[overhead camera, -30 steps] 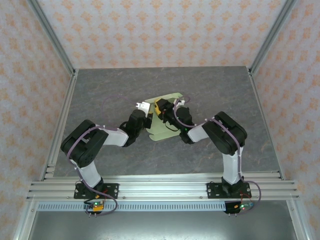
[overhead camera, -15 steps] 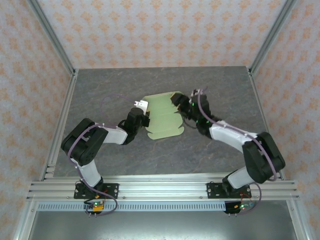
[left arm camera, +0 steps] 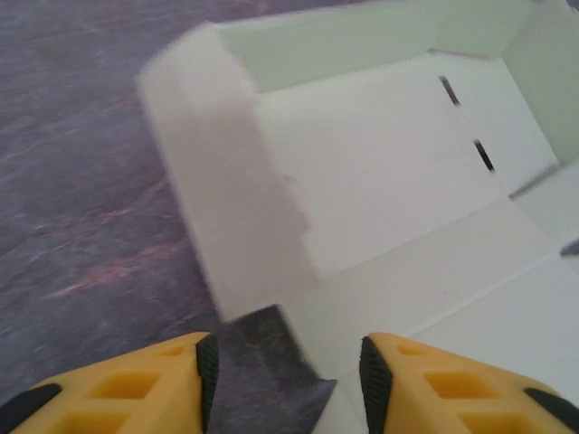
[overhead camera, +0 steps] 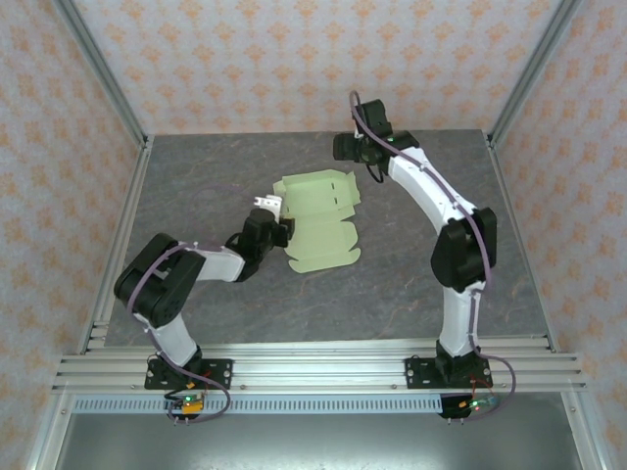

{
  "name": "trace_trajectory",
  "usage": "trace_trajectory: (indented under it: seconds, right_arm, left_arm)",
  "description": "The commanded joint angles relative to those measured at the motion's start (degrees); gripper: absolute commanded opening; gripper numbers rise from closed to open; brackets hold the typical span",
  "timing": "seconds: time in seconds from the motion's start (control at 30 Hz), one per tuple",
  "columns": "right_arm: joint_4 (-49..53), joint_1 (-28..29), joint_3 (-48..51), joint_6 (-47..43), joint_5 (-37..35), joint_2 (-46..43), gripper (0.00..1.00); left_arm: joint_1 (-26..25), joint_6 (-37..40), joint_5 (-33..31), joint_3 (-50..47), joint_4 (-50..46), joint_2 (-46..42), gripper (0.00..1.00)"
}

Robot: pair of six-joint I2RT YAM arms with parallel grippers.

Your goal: Fold the paper box

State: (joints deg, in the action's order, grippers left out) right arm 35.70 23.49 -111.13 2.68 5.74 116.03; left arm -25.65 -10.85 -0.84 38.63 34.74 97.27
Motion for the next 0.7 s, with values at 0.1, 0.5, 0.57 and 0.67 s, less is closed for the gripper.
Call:
trace_trajectory:
  seconds: [0.1, 0.5, 0.57, 0.67]
  right_arm:
    - [8.1, -1.7, -5.4, -20.0, 6.0, 5.1, 0.71]
    - [8.1, -1.5, -15.9, -54.8, 16.2, 19.4, 0.68]
    - [9.4, -1.4, -19.0, -59.1, 17.0, 21.9, 0.68]
    - [11.1, -1.3, -24.2, -63.3, 18.7, 25.7, 0.69]
  left_arm:
    - [5.1, -13.1, 2.8, 1.0, -11.7, -10.8, 0.62]
    - [13.4, -22.1, 13.8, 6.4, -24.8, -10.1, 0.67]
    - [13.7, -21.6, 13.4, 6.5, -26.9, -10.8, 0.67]
    - [13.9, -21.5, 13.2, 6.2, -28.9, -11.8, 0.67]
